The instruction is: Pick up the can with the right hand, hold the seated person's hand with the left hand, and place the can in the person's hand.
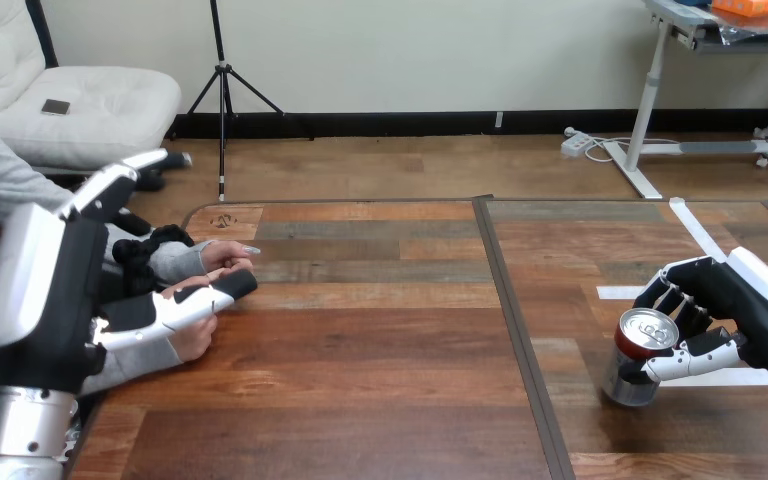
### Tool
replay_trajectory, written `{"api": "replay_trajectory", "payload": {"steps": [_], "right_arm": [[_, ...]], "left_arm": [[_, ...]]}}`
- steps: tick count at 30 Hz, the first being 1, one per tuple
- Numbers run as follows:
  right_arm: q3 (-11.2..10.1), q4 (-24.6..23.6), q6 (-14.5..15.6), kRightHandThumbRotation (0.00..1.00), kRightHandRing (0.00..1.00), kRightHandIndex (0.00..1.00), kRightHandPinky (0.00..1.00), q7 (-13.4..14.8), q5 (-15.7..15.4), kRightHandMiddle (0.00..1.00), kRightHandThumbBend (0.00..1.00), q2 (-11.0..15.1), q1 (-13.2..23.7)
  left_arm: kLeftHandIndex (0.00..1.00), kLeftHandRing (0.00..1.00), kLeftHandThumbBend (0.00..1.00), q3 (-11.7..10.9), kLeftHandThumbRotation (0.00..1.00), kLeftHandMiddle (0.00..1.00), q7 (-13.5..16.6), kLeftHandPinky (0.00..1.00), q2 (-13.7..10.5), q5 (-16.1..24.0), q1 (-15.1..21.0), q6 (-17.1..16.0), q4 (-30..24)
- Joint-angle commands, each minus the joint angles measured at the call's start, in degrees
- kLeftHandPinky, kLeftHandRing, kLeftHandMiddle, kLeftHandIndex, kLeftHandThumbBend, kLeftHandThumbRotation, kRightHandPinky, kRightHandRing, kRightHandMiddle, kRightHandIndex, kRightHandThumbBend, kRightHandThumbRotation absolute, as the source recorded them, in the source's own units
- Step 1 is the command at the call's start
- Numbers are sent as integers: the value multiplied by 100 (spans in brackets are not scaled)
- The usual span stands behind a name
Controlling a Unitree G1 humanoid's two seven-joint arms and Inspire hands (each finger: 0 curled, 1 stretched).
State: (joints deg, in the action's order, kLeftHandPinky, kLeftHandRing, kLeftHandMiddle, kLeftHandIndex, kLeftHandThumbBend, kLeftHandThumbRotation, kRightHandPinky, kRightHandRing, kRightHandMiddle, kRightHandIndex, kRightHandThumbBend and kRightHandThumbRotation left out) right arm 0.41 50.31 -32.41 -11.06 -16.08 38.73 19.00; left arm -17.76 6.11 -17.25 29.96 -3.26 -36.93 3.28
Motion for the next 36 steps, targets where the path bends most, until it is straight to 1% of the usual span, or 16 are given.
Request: {"api": "replay_trajectory", "payload": {"steps": [1,9,15,21,24,28,30,34,36], "right_arm": [[-114,-156,-53,0,37,44,34,12,184,41,76,37,447],[-94,-99,-29,0,36,44,34,64,168,41,77,25,461],[-91,-13,-154,0,36,44,33,51,187,40,77,20,480],[-76,17,-169,0,37,44,34,71,166,41,77,22,490],[-70,29,-160,0,37,44,34,96,149,41,77,19,496],[-66,42,-193,0,36,44,34,99,143,41,77,23,501],[-67,25,-167,0,36,44,33,90,148,40,77,19,502],[-63,-26,-83,0,35,43,32,100,132,40,77,15,492],[-62,-30,-82,0,35,43,32,102,133,40,77,11,492]], "left_arm": [[79,75,100,-2,51,81,201,53,-215,179,110,191,-381],[80,76,100,105,54,82,261,53,-424,293,152,384,-321],[80,77,100,209,54,82,381,53,-490,459,179,532,-281],[80,76,100,348,54,81,680,53,-612,805,242,606,-114],[80,75,100,426,54,80,655,53,-666,927,249,763,-91],[81,76,100,552,53,81,529,54,-842,1032,256,879,-15],[80,76,100,604,53,81,529,55,-912,1070,268,902,38],[80,77,100,739,54,82,560,58,-1072,1272,322,1009,207],[80,77,100,789,55,82,592,60,-1126,1291,350,1019,286]]}}
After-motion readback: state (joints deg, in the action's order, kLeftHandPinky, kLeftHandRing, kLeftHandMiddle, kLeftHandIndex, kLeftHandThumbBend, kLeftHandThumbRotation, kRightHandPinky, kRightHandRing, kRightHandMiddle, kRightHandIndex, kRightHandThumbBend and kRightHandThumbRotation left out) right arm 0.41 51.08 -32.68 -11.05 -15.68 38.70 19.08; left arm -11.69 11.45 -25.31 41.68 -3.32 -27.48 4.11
